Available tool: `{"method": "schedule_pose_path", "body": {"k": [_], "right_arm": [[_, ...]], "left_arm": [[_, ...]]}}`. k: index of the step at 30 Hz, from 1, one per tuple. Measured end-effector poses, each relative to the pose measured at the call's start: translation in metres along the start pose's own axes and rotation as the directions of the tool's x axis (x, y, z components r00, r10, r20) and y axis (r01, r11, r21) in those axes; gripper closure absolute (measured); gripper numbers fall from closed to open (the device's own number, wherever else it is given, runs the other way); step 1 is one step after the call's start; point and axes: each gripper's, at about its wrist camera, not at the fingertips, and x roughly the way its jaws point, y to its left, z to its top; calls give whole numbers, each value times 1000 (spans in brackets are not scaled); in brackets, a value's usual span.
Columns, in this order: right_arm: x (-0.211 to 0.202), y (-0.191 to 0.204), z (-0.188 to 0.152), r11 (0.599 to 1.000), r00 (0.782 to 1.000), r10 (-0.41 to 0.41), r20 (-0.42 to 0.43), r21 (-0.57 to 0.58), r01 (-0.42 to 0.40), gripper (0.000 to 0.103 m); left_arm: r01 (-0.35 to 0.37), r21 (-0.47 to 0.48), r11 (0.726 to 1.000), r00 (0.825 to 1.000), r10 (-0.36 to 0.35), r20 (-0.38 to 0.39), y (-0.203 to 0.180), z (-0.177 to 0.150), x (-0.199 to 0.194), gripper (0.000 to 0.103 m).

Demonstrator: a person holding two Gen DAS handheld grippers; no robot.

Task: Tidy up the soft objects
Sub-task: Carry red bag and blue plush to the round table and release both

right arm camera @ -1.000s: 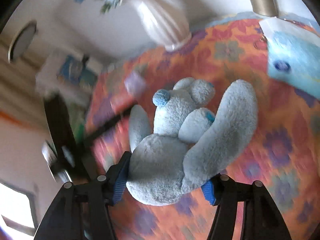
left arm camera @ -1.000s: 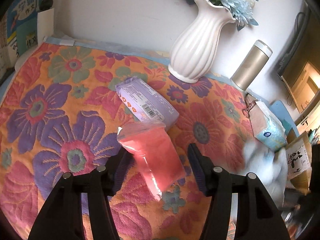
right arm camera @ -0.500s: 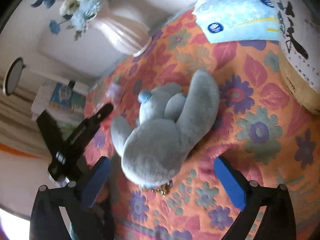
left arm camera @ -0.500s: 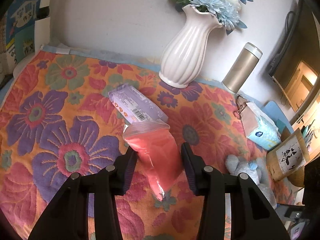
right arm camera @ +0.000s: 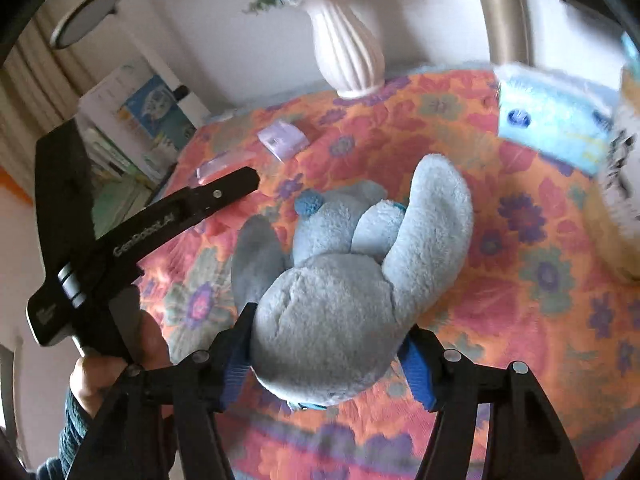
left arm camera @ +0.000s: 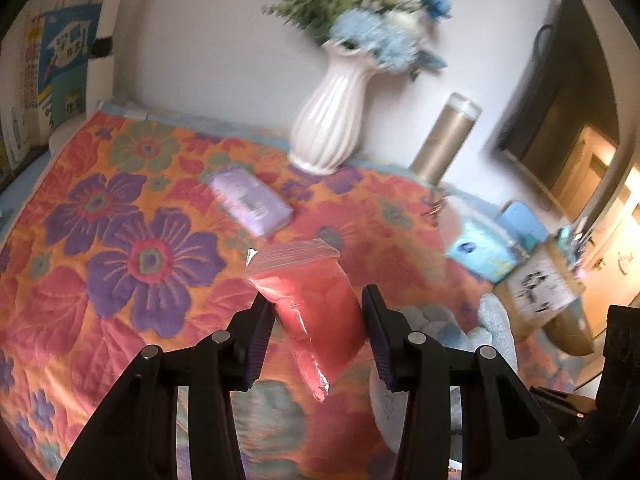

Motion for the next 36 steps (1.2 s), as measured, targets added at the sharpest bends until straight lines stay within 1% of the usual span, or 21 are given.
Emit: {"method": "schedule_pose_path", "body": {"k": [4,6,8,11,12,13,14,15,16,18,21,22,24,25,27,28,30,32,34,35,36], "right_arm": [[-47,-8,4,999,994,-39,107,-7,40,39],[-79,-20,8,999,983,-51,179,14,49,39],[-109,-35,10,998,968,-57,245,44,48,39],[-158,-64,9,993,927,-101,361,95,71,39],[-175,-78,8,988,908,-135,398,120,94,39],[-187,-88,8,983,892,-166,421,147,113,39],[-202,-108,7,972,871,-207,445,192,133,39],[-212,-120,5,964,859,-234,455,224,143,39],[-221,-135,4,953,847,-264,462,261,155,39],[-240,-175,-2,916,819,-344,459,356,185,39],[-258,-221,-14,866,799,-413,437,460,195,39],[-261,-231,-16,855,797,-423,431,480,194,39],[-265,-254,-24,825,794,-452,406,528,200,39],[-265,-263,-26,817,797,-458,395,541,201,39],[-261,-277,-29,806,808,-459,369,555,205,39],[-260,-282,-30,805,813,-457,360,557,206,39],[-251,-287,-29,806,827,-447,341,554,207,39],[-240,-286,-23,816,834,-435,338,540,207,38],[-230,-290,-19,823,846,-432,314,521,227,33],[-225,-293,-17,824,854,-429,294,514,238,33],[-223,-295,-17,822,860,-431,274,512,249,33]], "left_arm": [[50,67,996,996,-55,67,-41,19,-26,62],[66,109,992,994,-75,83,-65,30,-35,62],[96,156,983,988,-113,101,-97,42,-42,62],[147,245,958,978,-178,109,-152,53,-48,62],[169,270,948,974,-203,105,-168,55,-49,62],[205,303,931,966,-242,90,-193,57,-46,62],[231,321,918,961,-267,72,-210,58,-44,62],[260,338,904,955,-293,50,-228,59,-40,62],[301,359,884,945,-327,14,-252,60,-32,62],[335,387,859,935,-353,-27,-291,59,-19,62],[374,424,825,923,-374,-86,-343,55,2,62],[382,432,817,921,-373,-109,-359,52,11,62],[391,430,814,920,-363,-150,-382,48,28,62],[384,428,818,923,-346,-167,-392,46,37,62],[345,427,836,938,-289,-191,-403,39,54,62],[337,415,845,939,-271,-211,-407,37,65,62],[353,391,850,931,-275,-241,-409,33,77,62],[348,396,850,933,-273,-235,-413,30,86,61],[337,420,842,937,-259,-233,-416,26,89,48],[318,432,844,943,-237,-232,-418,25,91,31],[311,436,845,946,-231,-226,-419,25,91,18]]}}
